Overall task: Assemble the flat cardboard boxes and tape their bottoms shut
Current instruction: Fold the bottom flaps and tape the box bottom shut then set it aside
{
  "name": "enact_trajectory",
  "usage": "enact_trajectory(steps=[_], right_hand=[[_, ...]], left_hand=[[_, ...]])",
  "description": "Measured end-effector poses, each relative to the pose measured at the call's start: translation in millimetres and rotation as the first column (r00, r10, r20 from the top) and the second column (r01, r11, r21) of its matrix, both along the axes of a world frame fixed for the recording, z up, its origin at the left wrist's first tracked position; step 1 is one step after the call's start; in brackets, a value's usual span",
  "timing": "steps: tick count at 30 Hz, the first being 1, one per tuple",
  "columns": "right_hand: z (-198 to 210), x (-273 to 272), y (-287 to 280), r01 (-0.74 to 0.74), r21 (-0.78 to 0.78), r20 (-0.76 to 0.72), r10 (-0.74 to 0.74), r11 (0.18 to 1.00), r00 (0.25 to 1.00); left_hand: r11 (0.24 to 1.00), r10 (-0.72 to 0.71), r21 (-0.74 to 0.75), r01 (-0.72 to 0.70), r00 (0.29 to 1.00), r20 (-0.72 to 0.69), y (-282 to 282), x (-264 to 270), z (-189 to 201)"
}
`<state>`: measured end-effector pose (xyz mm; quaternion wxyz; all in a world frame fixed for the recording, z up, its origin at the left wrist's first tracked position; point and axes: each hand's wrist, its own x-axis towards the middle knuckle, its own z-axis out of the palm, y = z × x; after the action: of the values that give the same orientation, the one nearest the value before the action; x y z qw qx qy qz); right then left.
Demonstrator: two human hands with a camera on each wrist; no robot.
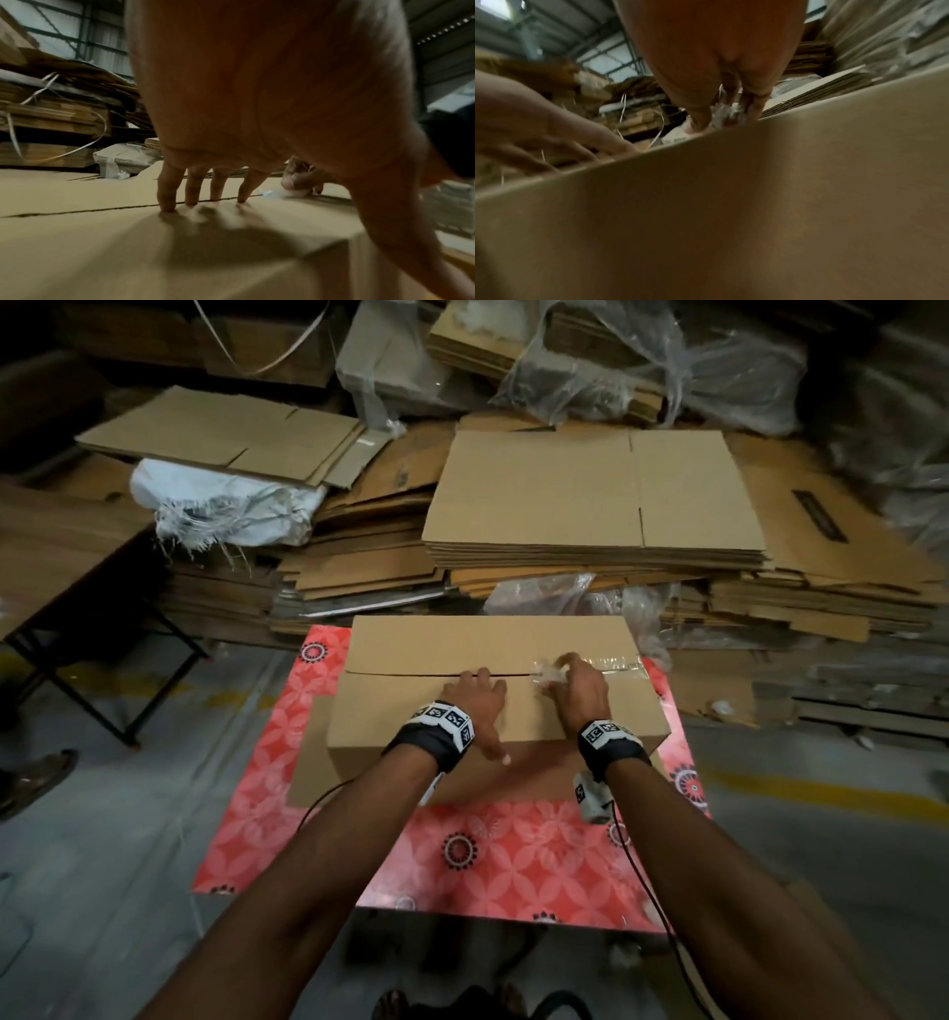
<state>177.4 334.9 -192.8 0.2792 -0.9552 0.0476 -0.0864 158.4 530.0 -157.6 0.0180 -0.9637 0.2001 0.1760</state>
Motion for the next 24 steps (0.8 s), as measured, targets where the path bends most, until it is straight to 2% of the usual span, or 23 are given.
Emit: enact_trajectory(steps=[3,8,10,12,14,20,22,23,24], right_hand=[[-1,-7,-6,-0.071,-0.025,0.02,0.072,0.997,0.997],[-4,-8,-9,-0.131,-0.031,-0.008,0.131,0.991,0.991],[-6,-9,-8,-0.166,-0.146,-0.05,0.16,0.975,0.986],[-7,-9,-5,-0.145,-0.289,-0.013,0.147,0.946,0.989],[-4,-10,1,-0.108,-0.365,0.031,0.128,0.925,0.991],[5,-12,3,-0.01,-0.434,0.055,0.038,0.901,0.998],[14,-5,-1,-0.095,-0.317,-0.001,0.1,0.944,0.995],[17,-1,-2,-0.149,-0.162,-0.074,0.139,0.976,0.988],[20,1,-2,-0.161,0.058,-0.13,0.167,0.985,0.977]], left_hand=[[1.0,-0.011,0.009,0.01,0.999,0.038,-2,0,0],[0.999,0.024,-0.043,-0.027,0.998,-0.064,-1,7,9],[0.997,0.033,-0.069,-0.038,0.996,-0.078,0,8,9],[0.996,0.036,-0.083,-0.042,0.996,-0.076,0,7,9],[0.994,0.036,-0.096,-0.043,0.997,-0.068,1,6,7],[0.991,0.05,-0.123,-0.059,0.996,-0.079,4,2,6],[0.992,0.052,-0.114,-0.06,0.996,-0.07,3,0,7],[0.992,0.054,-0.112,-0.061,0.996,-0.068,2,0,7],[0.992,0.053,-0.111,-0.06,0.996,-0.069,2,-1,7]])
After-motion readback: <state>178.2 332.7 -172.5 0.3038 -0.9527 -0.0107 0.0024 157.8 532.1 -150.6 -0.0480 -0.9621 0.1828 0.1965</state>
